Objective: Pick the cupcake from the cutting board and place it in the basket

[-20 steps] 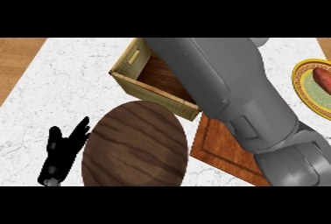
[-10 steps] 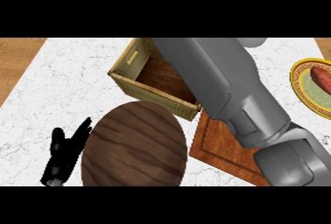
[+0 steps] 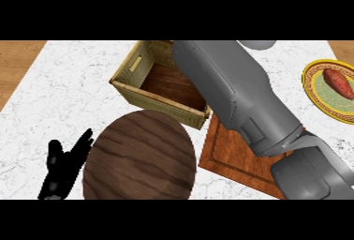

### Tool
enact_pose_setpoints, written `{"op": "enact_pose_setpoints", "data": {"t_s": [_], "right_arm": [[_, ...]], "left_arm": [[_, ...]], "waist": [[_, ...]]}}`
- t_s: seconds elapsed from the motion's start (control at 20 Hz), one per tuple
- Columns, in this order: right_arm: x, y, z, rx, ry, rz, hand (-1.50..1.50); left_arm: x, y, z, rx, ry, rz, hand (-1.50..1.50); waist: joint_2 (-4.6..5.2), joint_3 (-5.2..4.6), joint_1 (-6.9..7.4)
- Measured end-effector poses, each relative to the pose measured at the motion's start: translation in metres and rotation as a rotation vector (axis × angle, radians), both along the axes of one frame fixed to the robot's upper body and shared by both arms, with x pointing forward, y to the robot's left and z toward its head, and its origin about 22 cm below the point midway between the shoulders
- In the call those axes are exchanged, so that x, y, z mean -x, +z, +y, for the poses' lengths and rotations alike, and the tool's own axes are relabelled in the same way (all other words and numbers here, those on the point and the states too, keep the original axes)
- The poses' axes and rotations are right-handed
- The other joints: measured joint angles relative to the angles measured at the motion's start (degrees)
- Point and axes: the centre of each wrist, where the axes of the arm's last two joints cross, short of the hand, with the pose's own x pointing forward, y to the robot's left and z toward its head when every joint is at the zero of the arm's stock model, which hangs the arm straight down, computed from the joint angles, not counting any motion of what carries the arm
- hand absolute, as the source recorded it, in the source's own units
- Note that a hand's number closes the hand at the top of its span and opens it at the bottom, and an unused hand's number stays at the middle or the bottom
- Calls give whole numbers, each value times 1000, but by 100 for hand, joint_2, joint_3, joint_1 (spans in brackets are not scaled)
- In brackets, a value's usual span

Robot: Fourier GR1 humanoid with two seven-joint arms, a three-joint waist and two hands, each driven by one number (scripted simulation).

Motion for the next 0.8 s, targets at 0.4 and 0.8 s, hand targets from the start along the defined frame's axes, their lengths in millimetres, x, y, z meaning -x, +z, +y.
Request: {"op": "enact_pose_setpoints", "data": {"t_s": [0.4,0.8], "right_arm": [[5,3,6,17,29,-61,-150],[7,17,0,-55,5,-144,-150]], "left_arm": [[7,-3,5,-3,26,-1,0],[18,-8,16,-1,71,14,0]], "waist": [[-46,17,-151],[-133,25,-431]]}}
